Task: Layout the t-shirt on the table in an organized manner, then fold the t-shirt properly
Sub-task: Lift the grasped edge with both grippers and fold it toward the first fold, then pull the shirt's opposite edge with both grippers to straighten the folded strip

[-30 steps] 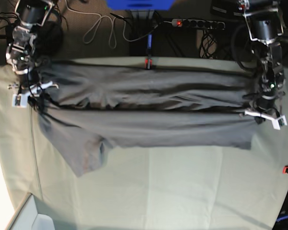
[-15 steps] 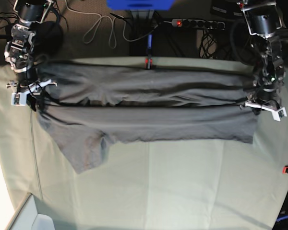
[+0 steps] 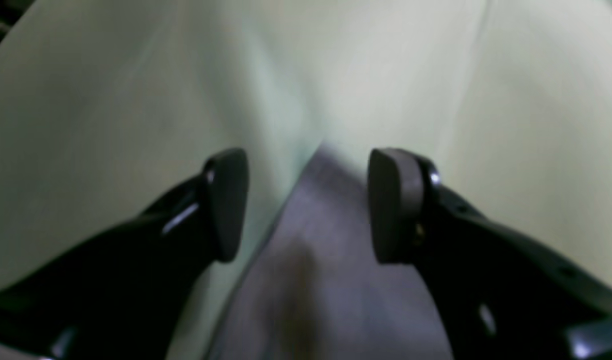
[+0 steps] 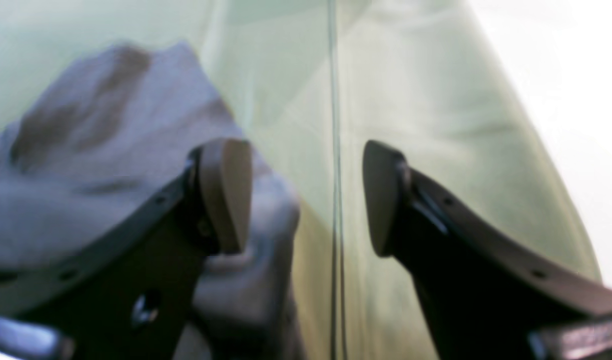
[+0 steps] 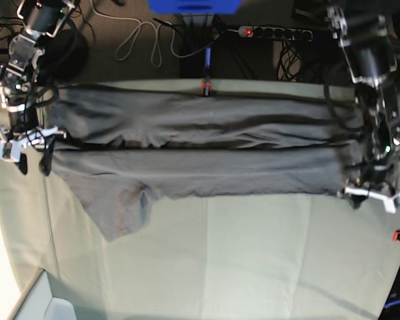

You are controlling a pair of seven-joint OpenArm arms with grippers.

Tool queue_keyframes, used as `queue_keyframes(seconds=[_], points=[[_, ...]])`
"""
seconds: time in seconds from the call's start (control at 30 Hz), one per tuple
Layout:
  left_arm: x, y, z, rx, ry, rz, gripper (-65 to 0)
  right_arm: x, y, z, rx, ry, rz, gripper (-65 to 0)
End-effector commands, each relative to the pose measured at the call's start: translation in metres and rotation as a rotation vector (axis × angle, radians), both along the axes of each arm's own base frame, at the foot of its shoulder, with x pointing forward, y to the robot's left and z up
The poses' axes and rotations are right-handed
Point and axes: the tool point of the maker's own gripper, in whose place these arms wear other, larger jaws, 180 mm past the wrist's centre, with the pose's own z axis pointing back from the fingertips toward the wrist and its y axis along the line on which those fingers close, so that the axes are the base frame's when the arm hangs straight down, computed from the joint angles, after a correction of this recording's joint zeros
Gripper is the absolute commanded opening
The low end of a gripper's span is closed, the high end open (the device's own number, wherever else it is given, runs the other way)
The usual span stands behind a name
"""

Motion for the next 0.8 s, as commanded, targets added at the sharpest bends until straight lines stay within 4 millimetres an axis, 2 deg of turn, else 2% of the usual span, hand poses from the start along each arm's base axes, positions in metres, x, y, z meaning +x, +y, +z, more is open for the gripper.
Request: queue_keyframes(seconds=[0.0, 0.1, 0.17, 0.27, 0.33, 0.4, 0.47, 0.57, 0.7, 0.77], points=[[0.011, 0.009, 0.010, 0.011, -0.026, 0.016, -28.2, 0.013, -0.004, 0.017, 0.003, -0.067, 0.005, -29.2], [0.026, 0.008, -0.002, -0.042, 0.009, 0.035, -28.1, 0.032, 0.011, 0.008, 0.044, -0.057, 0.039, -29.2], [0.033, 0.006, -0.010, -0.075, 0.033, 0.046, -28.1, 0.042, 0.014, 0.007, 0.065, -0.060, 0.042, -29.2], [0.034, 0.003, -0.025, -0.110, 0.076, 0.056, -28.0, 0.047, 0.015, 0.007, 0.075, -0.064, 0.040, -29.2], [0.038, 0.002, -0.028, -0.122, 0.077, 0.064, -28.0, 0.049, 0.016, 0.009, 0.078, -0.070, 0.040, -29.2], [0.043, 0.000, -0.031, -0.077, 0.071, 0.049, -28.0, 0.050, 0.018, 0.007, 0.083, -0.068, 0.043, -29.2], [0.046, -0.009, -0.037, -0.002, 0.080, -0.004, -28.0, 0.051, 0.027, 0.002, 0.090, -0.052, 0.066, -29.2], [0.043, -0.020, -0.049, 0.046, 0.085, -0.050, -28.2, 0.053, 0.028, -0.003, 0.099, -0.041, 0.070, -29.2], [0.041, -0.024, -0.055, 0.056, 0.099, -0.068, -28.5, 0.067, 0.033, -0.011, 0.102, -0.011, 0.086, -29.2], [0.041, -0.025, -0.055, 0.056, 0.101, -0.069, -31.3, 0.075, 0.036, -0.016, 0.066, 0.024, 0.114, -29.2]])
